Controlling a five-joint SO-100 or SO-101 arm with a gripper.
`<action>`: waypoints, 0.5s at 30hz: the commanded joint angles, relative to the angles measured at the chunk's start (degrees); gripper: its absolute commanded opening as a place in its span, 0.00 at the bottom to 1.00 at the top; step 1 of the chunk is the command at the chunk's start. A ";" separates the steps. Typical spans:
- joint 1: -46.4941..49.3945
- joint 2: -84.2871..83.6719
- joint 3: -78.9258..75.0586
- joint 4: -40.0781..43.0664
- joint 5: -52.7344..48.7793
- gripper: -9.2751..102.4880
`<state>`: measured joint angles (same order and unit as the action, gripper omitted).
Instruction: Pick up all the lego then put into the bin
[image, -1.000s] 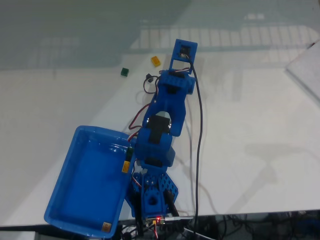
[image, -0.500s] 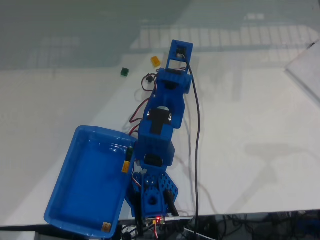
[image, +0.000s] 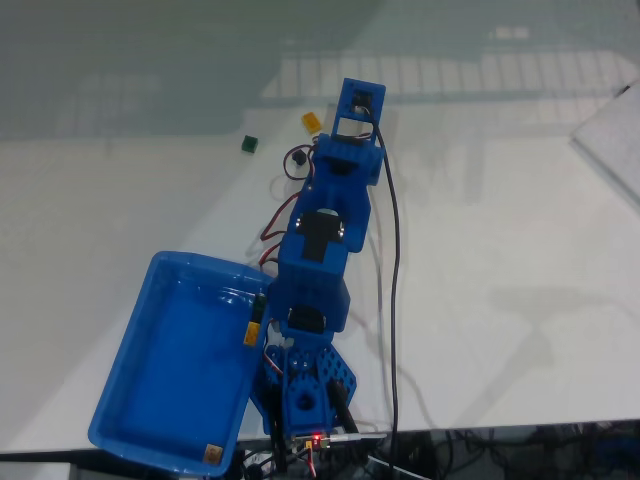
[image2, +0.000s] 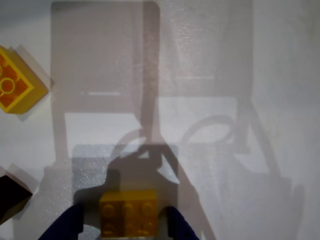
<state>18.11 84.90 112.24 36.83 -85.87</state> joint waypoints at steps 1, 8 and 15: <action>-0.18 0.18 -3.08 -0.70 -0.62 0.26; -0.09 -0.35 -3.08 -1.14 -1.32 0.08; -1.05 3.52 -2.46 -1.14 1.32 0.08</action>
<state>18.11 85.08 111.71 36.30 -85.96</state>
